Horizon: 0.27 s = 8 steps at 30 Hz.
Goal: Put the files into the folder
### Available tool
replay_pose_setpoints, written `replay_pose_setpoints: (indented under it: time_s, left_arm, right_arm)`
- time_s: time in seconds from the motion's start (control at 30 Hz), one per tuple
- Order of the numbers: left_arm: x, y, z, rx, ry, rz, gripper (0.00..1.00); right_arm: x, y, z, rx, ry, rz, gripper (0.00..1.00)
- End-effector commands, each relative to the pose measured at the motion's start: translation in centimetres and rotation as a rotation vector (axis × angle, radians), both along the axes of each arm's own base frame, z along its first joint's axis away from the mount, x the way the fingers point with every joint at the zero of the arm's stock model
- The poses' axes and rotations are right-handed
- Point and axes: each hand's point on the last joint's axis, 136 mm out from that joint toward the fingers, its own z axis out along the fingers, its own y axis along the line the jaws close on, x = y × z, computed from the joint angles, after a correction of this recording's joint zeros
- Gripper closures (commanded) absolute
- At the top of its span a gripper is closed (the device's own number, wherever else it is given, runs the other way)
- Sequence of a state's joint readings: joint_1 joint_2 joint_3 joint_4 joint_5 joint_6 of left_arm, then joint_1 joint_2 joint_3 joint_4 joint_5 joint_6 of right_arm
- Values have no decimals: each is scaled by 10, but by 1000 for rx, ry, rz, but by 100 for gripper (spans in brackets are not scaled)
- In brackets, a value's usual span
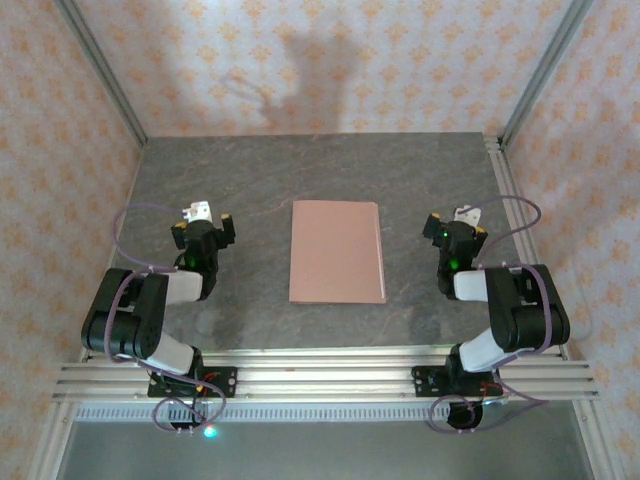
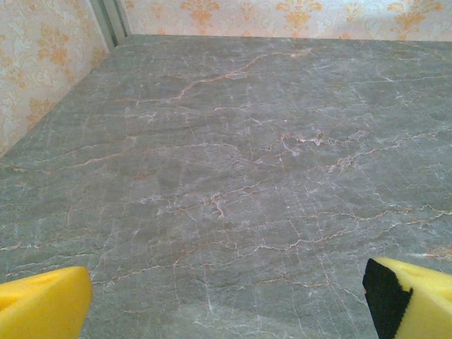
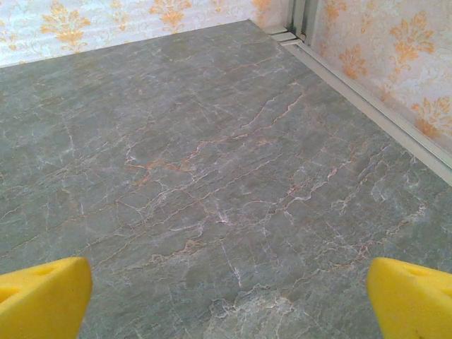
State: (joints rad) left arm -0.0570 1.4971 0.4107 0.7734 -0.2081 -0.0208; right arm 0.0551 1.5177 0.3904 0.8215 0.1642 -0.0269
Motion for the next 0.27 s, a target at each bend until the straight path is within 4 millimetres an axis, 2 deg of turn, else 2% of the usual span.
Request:
replay_pose_setpoints:
  time_s: [0.0, 0.23]
  left_arm:
    - [0, -1, 0, 4, 6, -1, 0]
    - [0, -1, 0, 5, 7, -2, 0]
  right_arm:
    - [3, -5, 0, 3, 4, -29, 0]
    - [2, -4, 1, 3, -3, -19, 0]
